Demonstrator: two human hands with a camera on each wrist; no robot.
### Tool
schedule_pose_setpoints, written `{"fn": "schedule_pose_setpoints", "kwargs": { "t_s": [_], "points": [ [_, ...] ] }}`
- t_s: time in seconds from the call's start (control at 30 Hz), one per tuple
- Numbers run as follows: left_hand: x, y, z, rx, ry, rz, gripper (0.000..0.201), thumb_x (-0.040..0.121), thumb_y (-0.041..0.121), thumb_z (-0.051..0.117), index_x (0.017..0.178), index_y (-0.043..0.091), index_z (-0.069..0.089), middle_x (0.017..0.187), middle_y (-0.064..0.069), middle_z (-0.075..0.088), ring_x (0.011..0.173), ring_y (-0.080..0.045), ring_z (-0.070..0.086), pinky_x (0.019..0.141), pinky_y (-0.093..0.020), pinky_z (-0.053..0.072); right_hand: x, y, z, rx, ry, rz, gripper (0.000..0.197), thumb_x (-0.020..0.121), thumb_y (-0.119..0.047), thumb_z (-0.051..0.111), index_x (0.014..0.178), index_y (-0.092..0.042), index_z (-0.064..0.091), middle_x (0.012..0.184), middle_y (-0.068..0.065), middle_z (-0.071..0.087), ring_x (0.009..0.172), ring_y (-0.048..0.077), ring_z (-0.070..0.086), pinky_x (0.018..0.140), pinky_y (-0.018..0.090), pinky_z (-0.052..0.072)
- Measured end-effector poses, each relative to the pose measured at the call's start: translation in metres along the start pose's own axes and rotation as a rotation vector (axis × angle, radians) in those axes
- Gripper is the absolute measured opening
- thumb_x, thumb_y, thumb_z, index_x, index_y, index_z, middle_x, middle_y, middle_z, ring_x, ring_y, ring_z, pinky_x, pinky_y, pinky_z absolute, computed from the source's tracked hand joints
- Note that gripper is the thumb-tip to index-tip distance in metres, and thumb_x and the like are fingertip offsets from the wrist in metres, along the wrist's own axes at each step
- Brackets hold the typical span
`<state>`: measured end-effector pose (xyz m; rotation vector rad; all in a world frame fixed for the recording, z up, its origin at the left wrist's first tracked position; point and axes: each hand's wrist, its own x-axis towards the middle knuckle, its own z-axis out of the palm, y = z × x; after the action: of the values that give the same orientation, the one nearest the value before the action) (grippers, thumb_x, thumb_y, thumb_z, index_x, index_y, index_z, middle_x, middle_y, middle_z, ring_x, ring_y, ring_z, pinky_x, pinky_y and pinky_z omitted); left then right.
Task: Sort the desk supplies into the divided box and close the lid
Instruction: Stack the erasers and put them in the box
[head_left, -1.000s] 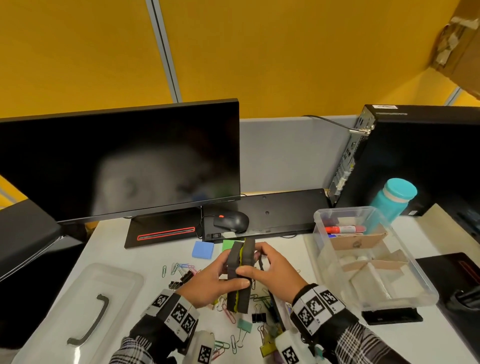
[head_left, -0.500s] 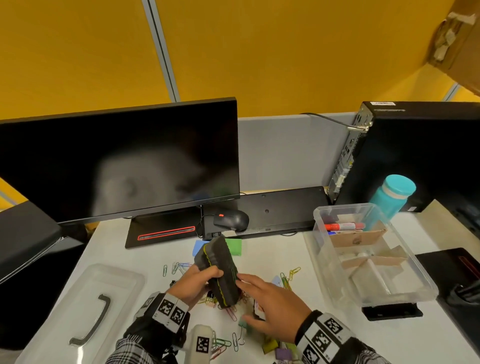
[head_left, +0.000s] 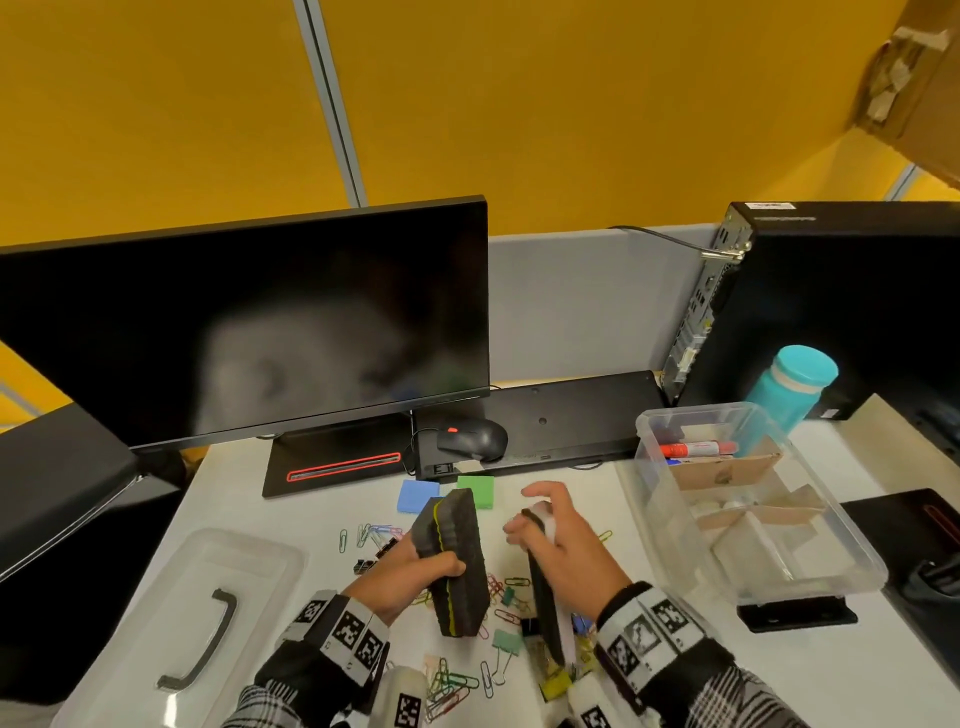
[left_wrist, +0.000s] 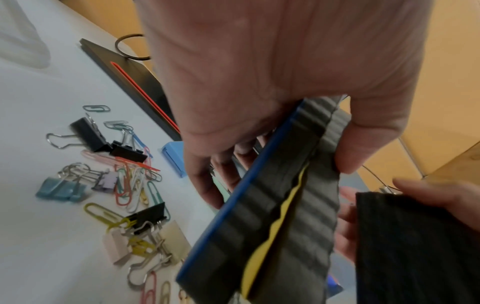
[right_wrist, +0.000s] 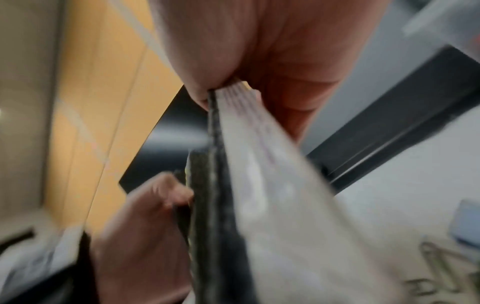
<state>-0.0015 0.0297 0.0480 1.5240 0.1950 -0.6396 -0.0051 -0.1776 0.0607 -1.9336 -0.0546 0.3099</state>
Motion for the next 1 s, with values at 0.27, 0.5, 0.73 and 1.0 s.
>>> {"fn": "schedule_pose_setpoints", "kwargs": {
  "t_s": [0.27,0.5,0.73,1.0],
  "points": [
    [-0.009,0.007,0.007,-0.051,-0.018,0.005,0.052,0.061,0.016,0.068,0.112,0.016,0.058,0.105,-0.005,0.07,0.103,-0.02,0.063,0.087,-0.031,0.051,0.009,-0.007,-0.002,0.357,0.092,0.064,0.064,0.071,-0.071,0.055,0.095,-0.012,0.058,0.098,0.01,0.073,0.094,0.024,0.07,0.09,0.052,0.052],
    [-0.02,0.01,0.026,-0.042,-0.206,-0.03,0.059,0.062,0.015,0.069,0.119,0.011,0.054,0.112,-0.01,0.067,0.106,-0.021,0.063,0.091,-0.031,0.052,0.008,-0.013,0.023,0.331,0.199,0.102,0.04,0.094,-0.052,0.038,0.102,-0.02,0.061,0.094,-0.002,0.064,0.094,0.016,0.061,0.096,0.043,0.047],
    [-0.023,0.019,0.041,-0.008,-0.184,0.128,0.057,0.07,0.013,0.078,0.122,0.016,0.055,0.107,-0.001,0.073,0.105,-0.016,0.066,0.083,-0.024,0.053,0.009,-0.021,0.032,0.238,0.307,-0.022,0.046,0.083,-0.066,0.036,0.102,-0.025,0.042,0.092,0.0,0.055,0.085,0.012,0.059,0.08,0.034,0.053],
    [-0.008,0.029,0.041,1.168,0.132,0.49,0.068,0.074,0.042,0.069,0.128,0.039,0.029,0.113,0.014,0.051,0.103,-0.008,0.052,0.088,-0.027,0.043,-0.015,-0.043,-0.009,0.372,-0.153,0.327,0.052,0.081,-0.059,0.058,0.118,-0.025,0.045,0.114,0.006,0.061,0.1,0.019,0.065,0.079,0.036,0.057]
  ]
}}
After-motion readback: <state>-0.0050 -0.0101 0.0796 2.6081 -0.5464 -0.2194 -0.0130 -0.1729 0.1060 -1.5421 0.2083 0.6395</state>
